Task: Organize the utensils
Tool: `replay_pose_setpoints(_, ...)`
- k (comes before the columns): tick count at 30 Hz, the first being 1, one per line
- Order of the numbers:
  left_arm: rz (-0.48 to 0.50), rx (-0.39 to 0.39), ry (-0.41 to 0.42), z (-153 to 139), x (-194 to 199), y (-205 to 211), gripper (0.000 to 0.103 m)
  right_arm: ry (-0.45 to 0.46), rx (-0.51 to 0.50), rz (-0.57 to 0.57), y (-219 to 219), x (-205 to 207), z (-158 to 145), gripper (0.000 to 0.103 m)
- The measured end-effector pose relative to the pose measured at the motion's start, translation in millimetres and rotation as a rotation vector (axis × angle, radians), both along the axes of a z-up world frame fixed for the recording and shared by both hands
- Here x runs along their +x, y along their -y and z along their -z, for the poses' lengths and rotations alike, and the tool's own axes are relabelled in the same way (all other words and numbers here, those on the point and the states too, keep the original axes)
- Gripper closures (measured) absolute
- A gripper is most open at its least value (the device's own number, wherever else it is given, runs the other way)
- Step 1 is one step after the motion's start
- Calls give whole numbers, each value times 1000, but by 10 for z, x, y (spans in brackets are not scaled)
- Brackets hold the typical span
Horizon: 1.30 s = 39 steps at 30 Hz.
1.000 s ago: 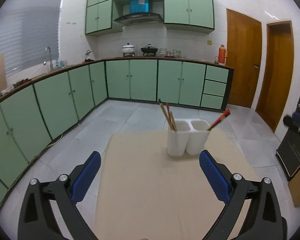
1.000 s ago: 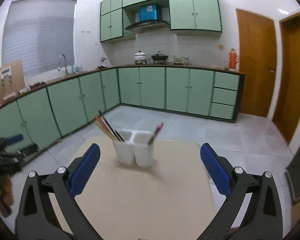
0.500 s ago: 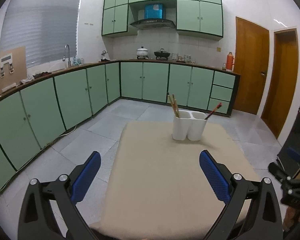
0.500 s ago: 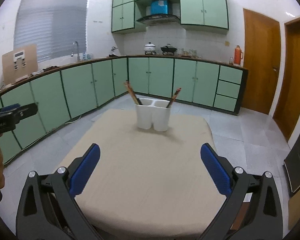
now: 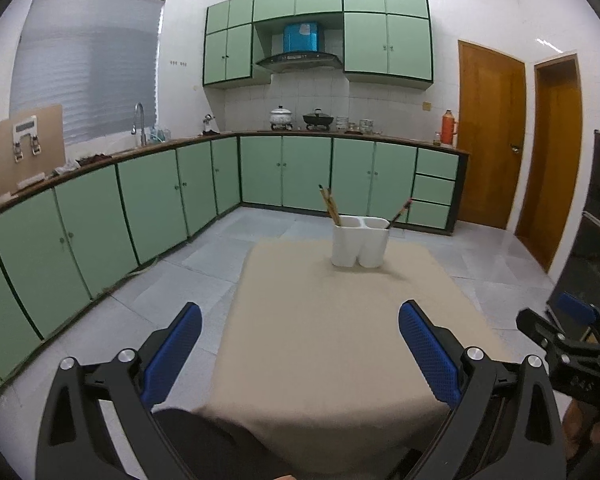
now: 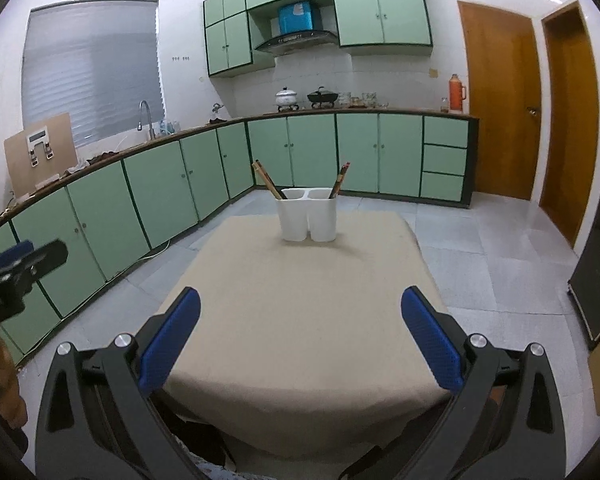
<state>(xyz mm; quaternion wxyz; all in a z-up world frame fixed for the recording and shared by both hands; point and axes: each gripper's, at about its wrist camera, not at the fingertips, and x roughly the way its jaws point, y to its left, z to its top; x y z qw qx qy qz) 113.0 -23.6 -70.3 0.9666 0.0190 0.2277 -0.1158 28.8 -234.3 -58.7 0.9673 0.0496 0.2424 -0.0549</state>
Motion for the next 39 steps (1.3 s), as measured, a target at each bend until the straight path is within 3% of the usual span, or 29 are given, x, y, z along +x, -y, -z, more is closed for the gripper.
replay_pose_setpoints(6,-11,-39,-7,-14,-280,-170,6,40,-44,5,-121,-321,-132,6)
replay_pose_setpoints(15,-33,-65,70,-117,-645,-365,6,85,-66,11,-159,-568,-304,6)
replay_pose_setpoints(28,-24,-40,123,-226,-828,-268,6,110,-79,52,-185,-789,-420,6)
replay_pose_setpoints(39,-47,-41,116,-214,-845,-241,6,108,-88,52,-173,-781,-369,6)
